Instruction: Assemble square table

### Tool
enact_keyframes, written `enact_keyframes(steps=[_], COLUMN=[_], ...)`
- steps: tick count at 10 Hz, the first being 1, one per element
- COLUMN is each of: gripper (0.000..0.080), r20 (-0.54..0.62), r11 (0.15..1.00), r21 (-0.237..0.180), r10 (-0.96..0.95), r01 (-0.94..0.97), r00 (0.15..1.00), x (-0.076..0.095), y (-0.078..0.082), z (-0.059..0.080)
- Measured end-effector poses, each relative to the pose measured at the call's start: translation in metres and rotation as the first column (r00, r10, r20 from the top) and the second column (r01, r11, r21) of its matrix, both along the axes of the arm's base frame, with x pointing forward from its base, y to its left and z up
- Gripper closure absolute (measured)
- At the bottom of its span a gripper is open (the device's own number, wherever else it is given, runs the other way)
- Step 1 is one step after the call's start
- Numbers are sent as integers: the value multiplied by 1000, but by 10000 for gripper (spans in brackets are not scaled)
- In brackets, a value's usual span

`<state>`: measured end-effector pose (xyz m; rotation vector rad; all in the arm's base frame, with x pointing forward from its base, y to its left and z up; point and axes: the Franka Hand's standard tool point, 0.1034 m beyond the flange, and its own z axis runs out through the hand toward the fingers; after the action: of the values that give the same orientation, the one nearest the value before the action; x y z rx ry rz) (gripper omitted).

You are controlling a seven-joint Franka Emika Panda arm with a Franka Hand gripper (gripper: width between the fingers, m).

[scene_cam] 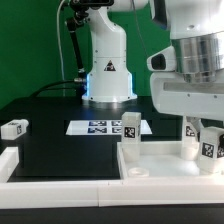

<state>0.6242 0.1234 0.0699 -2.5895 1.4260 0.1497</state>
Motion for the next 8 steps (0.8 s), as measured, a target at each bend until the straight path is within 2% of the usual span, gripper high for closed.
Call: enact_keyframes(steps=[4, 5, 8], gripper=[507, 507, 507], r20=[-42, -71, -39], r11=[975, 905, 922], r21=[16, 49, 63], r10=[-219, -419, -379], r01=[220, 423, 381], r00=[975, 905, 924], x=[0, 3, 3], y=[3, 2, 0], z=[-1, -1, -2])
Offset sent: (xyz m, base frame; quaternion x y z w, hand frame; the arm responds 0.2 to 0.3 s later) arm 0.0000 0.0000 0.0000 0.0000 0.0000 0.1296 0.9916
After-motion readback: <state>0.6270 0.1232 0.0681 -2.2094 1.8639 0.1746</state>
